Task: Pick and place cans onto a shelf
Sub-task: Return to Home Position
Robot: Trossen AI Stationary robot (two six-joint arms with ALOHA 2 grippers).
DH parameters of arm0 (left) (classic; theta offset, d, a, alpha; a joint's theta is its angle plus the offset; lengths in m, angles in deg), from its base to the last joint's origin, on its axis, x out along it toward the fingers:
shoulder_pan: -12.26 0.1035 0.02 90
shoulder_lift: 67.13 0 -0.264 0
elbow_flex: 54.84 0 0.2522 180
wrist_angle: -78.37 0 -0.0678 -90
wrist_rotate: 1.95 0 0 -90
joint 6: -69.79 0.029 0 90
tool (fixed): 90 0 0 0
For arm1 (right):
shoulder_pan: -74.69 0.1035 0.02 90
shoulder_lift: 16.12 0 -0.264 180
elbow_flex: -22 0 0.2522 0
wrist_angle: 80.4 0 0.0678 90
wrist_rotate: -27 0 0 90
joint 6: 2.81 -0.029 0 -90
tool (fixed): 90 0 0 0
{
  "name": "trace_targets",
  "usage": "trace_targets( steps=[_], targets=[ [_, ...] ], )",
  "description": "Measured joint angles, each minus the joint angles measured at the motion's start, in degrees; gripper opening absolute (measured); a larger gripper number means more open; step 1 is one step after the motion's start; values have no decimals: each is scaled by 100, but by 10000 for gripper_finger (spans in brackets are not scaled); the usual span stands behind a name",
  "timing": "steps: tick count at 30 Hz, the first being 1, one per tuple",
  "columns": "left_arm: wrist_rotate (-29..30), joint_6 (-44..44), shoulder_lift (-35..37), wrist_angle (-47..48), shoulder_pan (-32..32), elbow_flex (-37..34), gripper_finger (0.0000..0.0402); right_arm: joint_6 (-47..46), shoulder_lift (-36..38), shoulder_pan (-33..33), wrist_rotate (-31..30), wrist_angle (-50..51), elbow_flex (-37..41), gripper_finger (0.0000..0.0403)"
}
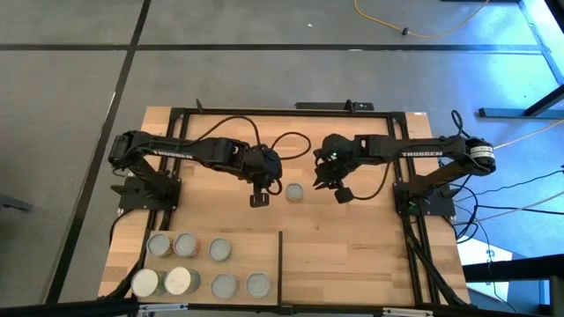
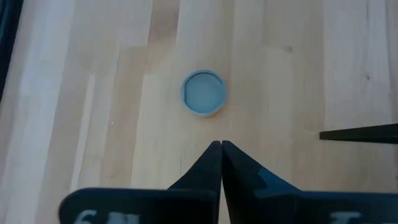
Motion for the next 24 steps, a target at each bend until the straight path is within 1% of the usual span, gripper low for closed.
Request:
trace_targets(
  steps=[4, 9, 12, 15, 17, 21, 24],
  targets=[
    [-12, -183, 0, -23, 78, 0, 14, 0, 236, -2, -99, 25, 0, 60],
    [-5, -363, -141, 18, 108, -2, 35, -141, 568, -2, -431, 30, -4, 60],
    [-219, -506, -327, -13, 183, 5, 46, -357, 786, -2, -626, 28, -4, 60],
    [-506, -456, -604, -175, 257, 0, 52, -609, 1012, -6, -647, 26, -7, 60],
    [-632, -68, -745, -244, 292, 0, 53, -769, 1147, -17, -638, 27, -7, 60],
    [-595, 1461, -1103, -420, 290, -4, 50, -907, 1449, -48, -641, 69, -9, 60],
    [-563, 2214, -1356, -729, 286, 0, 49, -918, 1659, -50, -728, 80, -9, 60]
  ],
)
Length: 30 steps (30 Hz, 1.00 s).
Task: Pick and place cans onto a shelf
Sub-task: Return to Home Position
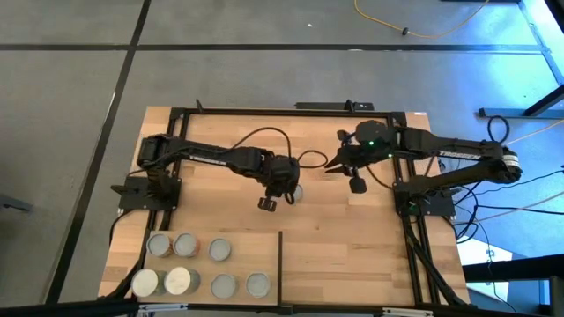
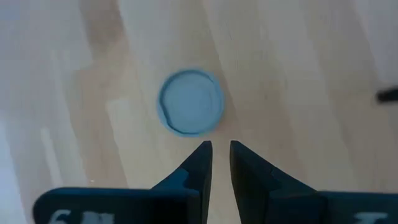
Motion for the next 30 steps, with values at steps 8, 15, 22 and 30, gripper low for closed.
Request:
trace_targets(
  steps=[8, 15, 22, 30],
  targets=[
    [16, 990, -641, -618, 13, -2, 49, -425, 504, 0, -46, 10, 1, 60],
    [10, 1083, -1023, -689, 11, -2, 49, -435, 827, 0, -71, 68, 0, 60],
    [4, 1084, -1097, -699, 11, -2, 49, -581, 901, -2, -124, 94, 0, 60],
    [0, 1077, -1097, -666, 11, -2, 49, -570, 906, -2, -124, 94, 0, 60]
  ],
)
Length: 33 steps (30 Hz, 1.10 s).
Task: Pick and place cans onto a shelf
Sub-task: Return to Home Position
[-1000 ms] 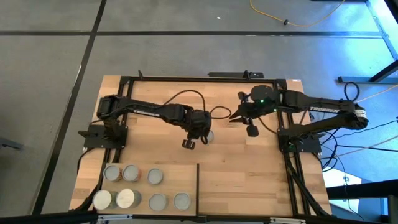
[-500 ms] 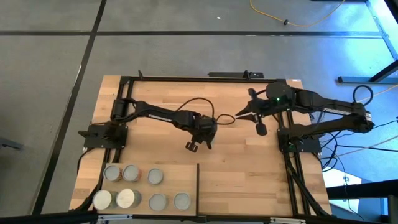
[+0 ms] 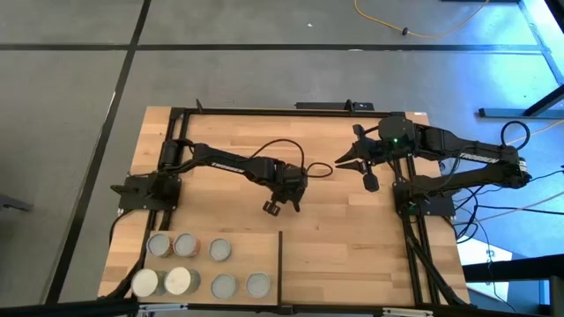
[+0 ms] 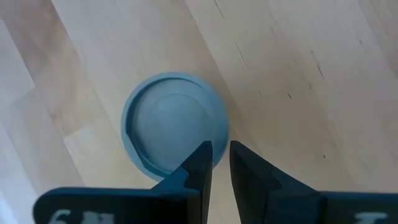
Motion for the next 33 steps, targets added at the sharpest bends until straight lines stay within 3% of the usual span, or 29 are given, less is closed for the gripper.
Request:
trace_targets(
  steps=[6, 17, 24, 33],
  targets=[
    [-329, -7, -94, -34, 2, 7, 49, 2, 0, 0, 2, -4, 0, 60],
    [-140, 0, -223, -191, 7, 11, 48, -13, 0, -2, 7, -7, 2, 60],
    [-124, -213, -225, -172, 13, 13, 7, -15, 0, -2, -72, -4, 2, 60],
    [-173, -833, -201, 690, 15, 650, 3, -15, 0, -2, -74, -2, 2, 60]
  ],
)
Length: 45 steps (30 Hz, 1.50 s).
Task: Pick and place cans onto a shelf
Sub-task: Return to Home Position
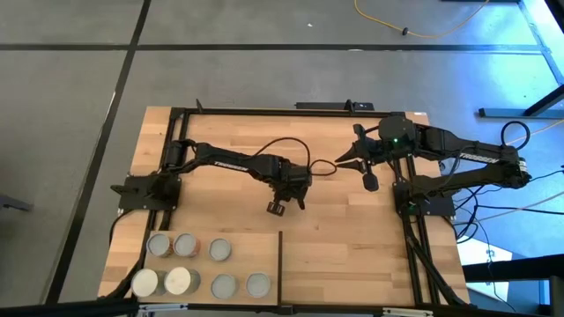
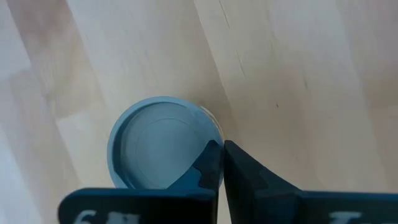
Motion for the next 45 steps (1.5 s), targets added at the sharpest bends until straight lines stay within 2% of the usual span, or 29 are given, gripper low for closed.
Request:
trace_targets(
  steps=[6, 12, 21, 33, 40, 45],
  targets=[
    [42, -179, 9, 1203, -4, 962, 2, 0, 0, 0, -2, 1, 0, 60],
    [184, -332, 9, 2505, -22, 2315, 1, 22, 0, 2, 2, -33, 0, 60],
    [35, -1010, 24, 3778, -80, 4174, 1, 219, -2, 0, -20, 82, 2, 60],
    [-719, -1640, 626, 4496, -642, 4031, 0, 625, 7, 0, -2, 248, 2, 60],
    [-1210, -2666, 711, 4549, -1411, 4028, 0, 496, 7, -4, -2, 256, 2, 60],
    [-1104, -3681, 741, 4387, -2076, 4028, 0, 498, 7, -4, -2, 251, 2, 60]
  ],
)
